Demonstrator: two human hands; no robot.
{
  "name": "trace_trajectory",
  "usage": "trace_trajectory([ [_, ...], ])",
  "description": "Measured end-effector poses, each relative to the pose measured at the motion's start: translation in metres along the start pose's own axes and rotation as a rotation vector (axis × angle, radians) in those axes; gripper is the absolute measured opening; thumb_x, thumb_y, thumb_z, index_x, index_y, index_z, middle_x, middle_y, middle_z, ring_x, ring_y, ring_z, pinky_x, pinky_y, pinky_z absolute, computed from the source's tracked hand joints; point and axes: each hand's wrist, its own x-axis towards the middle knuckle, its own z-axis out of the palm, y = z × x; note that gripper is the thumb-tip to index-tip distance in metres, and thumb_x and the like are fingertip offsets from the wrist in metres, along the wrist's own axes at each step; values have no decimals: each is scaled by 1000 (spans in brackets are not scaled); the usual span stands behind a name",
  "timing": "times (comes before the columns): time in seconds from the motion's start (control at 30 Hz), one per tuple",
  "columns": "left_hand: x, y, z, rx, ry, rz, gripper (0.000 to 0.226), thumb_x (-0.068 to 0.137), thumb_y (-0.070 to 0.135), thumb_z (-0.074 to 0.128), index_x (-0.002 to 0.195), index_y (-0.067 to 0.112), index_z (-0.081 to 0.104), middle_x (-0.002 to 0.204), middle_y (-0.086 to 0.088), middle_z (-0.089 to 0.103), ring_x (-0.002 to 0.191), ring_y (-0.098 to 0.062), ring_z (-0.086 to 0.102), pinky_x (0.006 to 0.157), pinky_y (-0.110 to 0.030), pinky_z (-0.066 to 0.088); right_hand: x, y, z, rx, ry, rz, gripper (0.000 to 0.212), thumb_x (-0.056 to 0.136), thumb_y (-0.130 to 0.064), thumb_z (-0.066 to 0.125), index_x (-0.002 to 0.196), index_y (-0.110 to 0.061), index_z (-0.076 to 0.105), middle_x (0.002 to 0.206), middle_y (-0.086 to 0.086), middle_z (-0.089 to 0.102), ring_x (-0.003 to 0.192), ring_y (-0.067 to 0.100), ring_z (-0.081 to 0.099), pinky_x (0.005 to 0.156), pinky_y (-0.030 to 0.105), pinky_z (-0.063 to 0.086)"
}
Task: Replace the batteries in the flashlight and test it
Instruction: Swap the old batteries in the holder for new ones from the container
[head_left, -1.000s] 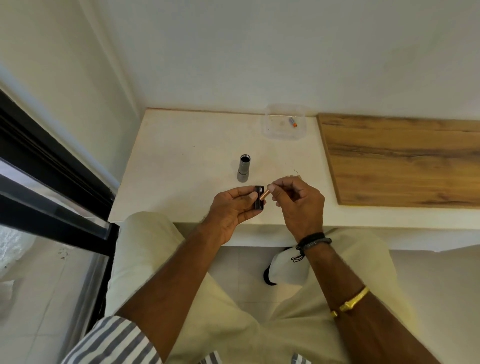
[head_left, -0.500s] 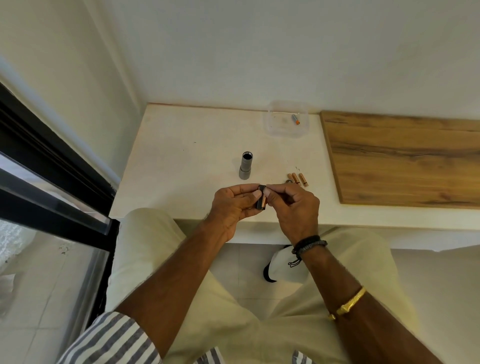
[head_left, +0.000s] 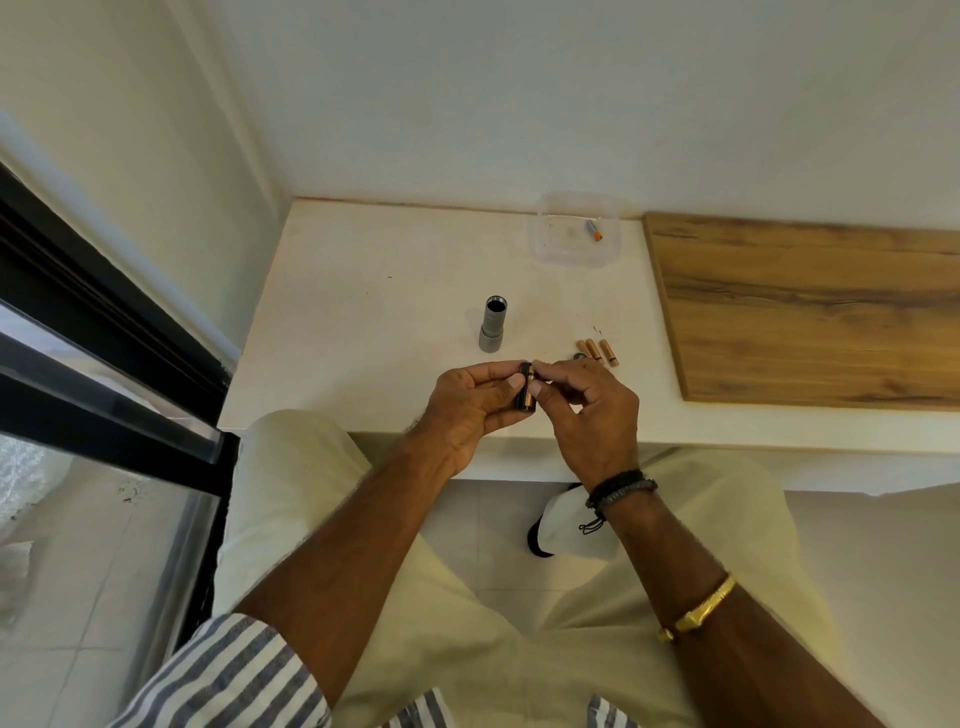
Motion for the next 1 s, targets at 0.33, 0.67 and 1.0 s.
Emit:
trace_trajectory([
  [0.33, 5, 0, 1, -159, 1, -136, 25, 95, 4, 61, 119, -2, 64, 116, -22, 71, 109, -33, 70, 88, -38, 59, 33, 16, -2, 202, 69, 280, 16, 86, -11, 79, 100, -20, 77, 86, -2, 76, 75, 10, 70, 71, 26, 60],
  [0.67, 19, 13, -23, -373, 274, -37, 34, 89, 4, 67, 122, -2, 63, 114, -21, 72, 109, -30, 70, 90, -38, 59, 173, 61, -6, 172, 173, 347, 10, 86, -11, 75, 95, -12, 78, 75, 1, 73, 65, 10, 68, 58, 34, 60],
  [1.0, 38, 14, -20, -485, 353, 14, 36, 82, 15, 67, 115, 1, 66, 113, -20, 73, 111, -29, 69, 89, -38, 59, 284, 114, 18, -502, -62, 249, 15, 89, -14, 72, 102, -11, 78, 110, 9, 76, 105, 27, 70, 91, 30, 56],
])
